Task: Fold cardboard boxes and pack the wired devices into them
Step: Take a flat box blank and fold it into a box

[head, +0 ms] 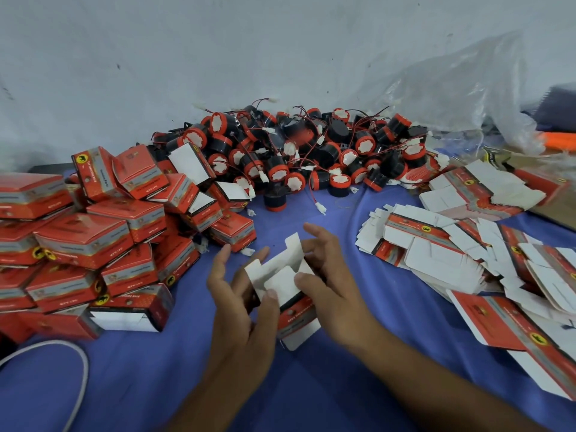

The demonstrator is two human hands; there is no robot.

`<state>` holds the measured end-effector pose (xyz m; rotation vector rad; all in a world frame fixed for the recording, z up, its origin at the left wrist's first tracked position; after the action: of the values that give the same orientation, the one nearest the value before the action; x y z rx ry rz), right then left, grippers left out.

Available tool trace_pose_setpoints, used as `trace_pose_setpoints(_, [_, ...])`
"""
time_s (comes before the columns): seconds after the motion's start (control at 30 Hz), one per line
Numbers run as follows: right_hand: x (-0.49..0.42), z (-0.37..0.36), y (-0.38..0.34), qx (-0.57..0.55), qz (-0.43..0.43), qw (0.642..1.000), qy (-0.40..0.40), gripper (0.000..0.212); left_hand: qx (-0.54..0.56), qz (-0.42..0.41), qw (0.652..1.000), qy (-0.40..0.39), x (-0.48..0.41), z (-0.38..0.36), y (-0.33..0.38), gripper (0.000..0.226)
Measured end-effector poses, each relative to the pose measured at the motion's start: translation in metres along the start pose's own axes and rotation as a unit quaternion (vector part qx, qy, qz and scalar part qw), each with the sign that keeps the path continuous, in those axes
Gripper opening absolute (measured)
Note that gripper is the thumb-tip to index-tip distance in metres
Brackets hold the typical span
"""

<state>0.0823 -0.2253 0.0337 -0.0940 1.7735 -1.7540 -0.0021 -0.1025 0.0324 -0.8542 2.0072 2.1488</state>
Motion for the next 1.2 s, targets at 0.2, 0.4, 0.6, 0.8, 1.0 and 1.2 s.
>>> trace_pose_setpoints(0.2, [-0.009, 0.013, -0.008, 0.152, 0.053, 0.983, 0.083, 0.027, -0.055, -0.026, 0.997, -0.039, 0.0, 0.005, -0.001, 0.065])
trace_pose_setpoints(0.4, [-0.006, 0.008, -0.008, 0.066, -0.052, 0.996, -0.024, 0.037, -0.227, -0.09, 0.966, -0.085, 0.002, -0.005, -0.003, 0.056])
trace_pose_setpoints(0.6, [-0.001, -0.001, -0.006, -0.178, -0.108, 0.978, -0.033, 0.039, -0.149, -0.076, 0.979, -0.118, -0.001, -0.007, 0.002, 0.05])
trace_pose_setpoints(0.8, [0.0, -0.001, -0.005, -0.168, -0.097, 0.98, -0.043, 0.021, -0.141, -0.019, 0.982, -0.127, 0.001, -0.005, -0.001, 0.064])
trace_pose_setpoints(1.0, [-0.001, 0.001, -0.001, -0.029, -0.204, 0.971, -0.122, 0.056, -0.185, 0.014, 0.98, -0.076, 0.0, -0.006, -0.001, 0.056])
trace_pose_setpoints(1.2, [-0.001, 0.012, -0.006, 0.021, -0.231, 0.959, -0.162, 0.045, -0.209, 0.02, 0.975, -0.079, 0.0, -0.01, 0.001, 0.06])
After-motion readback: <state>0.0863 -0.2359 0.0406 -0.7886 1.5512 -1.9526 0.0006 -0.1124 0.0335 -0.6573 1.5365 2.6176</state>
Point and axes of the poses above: each hand's wrist, its own x-axis away from the middle knuckle, its own z-axis out of the back of the hand, y = z × x, the point moved 3 cm from there along -x, towards the middle knuckle, and after that the axes turned 3 degrees about x, right-handed, at the moved point
